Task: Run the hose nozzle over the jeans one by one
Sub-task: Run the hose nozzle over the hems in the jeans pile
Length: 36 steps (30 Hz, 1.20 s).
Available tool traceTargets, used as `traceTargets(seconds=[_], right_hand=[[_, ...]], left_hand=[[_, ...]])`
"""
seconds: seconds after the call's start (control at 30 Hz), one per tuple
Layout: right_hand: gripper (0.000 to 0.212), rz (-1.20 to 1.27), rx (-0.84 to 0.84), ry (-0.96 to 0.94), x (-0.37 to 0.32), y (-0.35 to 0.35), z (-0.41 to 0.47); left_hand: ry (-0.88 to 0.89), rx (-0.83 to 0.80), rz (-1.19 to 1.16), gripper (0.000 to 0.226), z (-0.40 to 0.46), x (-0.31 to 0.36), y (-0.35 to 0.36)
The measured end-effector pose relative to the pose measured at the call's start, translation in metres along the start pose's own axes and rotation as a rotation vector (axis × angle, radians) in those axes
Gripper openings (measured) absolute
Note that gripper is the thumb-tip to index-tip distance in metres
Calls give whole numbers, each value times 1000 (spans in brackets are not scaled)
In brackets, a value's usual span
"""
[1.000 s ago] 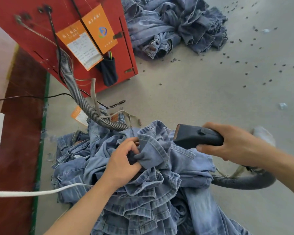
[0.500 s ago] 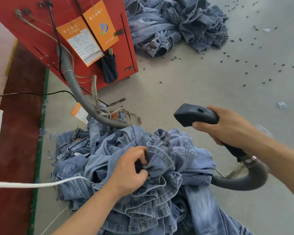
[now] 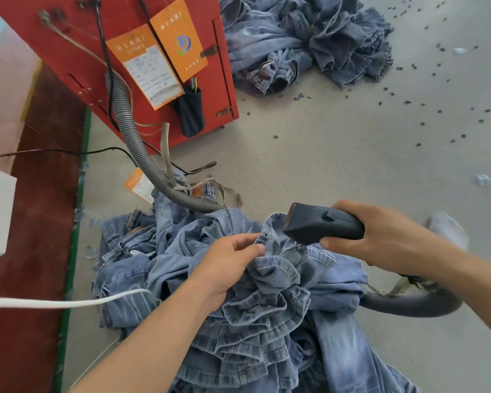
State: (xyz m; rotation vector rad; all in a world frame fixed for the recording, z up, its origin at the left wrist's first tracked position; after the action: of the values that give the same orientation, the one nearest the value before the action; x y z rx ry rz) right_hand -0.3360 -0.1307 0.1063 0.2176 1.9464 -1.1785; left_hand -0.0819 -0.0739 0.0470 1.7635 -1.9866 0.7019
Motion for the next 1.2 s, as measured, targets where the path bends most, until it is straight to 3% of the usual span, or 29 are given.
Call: traceTargets(seconds=[0.17, 0.37, 0.47, 0.6, 0.7, 0.77, 0.83, 0.97, 1.03, 1.13, 1.2], right_hand=[[21, -59, -70, -22, -12, 24, 17], [19, 110, 231, -68, -21, 0, 27], [18, 119, 134, -49, -5, -22, 8], [19, 52, -77, 31, 20, -19, -19], [20, -107, -170, 37, 23, 7, -17], [19, -127, -79, 28, 16, 27, -6], [19, -69, 69, 35, 8, 32, 6], [26, 20, 314, 24, 2, -3, 12], [22, 106, 377, 36, 7, -21, 3], [17, 217, 331, 72, 19, -31, -12], [17, 160, 184, 73, 21, -28, -18]], left_hand=[[1, -205, -157, 26, -1, -9, 6], [-13, -235, -187, 24, 7, -16, 0], [-27, -222, -208, 36, 12, -13, -5], [-54, -188, -211, 22, 19, -15, -10], [-46, -213, -155, 43, 18, -18, -6], [-48, -182, -124, 31, 15, -21, -4], [-56, -194, -103, 37, 15, -21, -5], [-55, -188, -119, 26, 16, -23, -11], [-48, -179, -95, 34, 19, -26, -11], [-15, -174, -122, 33, 18, -24, -10], [-8, -183, -143, 34, 16, -22, -10]])
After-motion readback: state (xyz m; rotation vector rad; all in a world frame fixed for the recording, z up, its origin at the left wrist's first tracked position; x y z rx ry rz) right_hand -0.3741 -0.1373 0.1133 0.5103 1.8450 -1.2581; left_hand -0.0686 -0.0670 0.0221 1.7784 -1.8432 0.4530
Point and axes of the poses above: each hand's wrist, its own z-axis towards the middle knuckle, its own y-axis out of the palm, x = y × z, the point moved 3 cm from there along z, towards the middle knuckle, and after that the axes turned 12 degrees about -y, right-handed, at the moved point
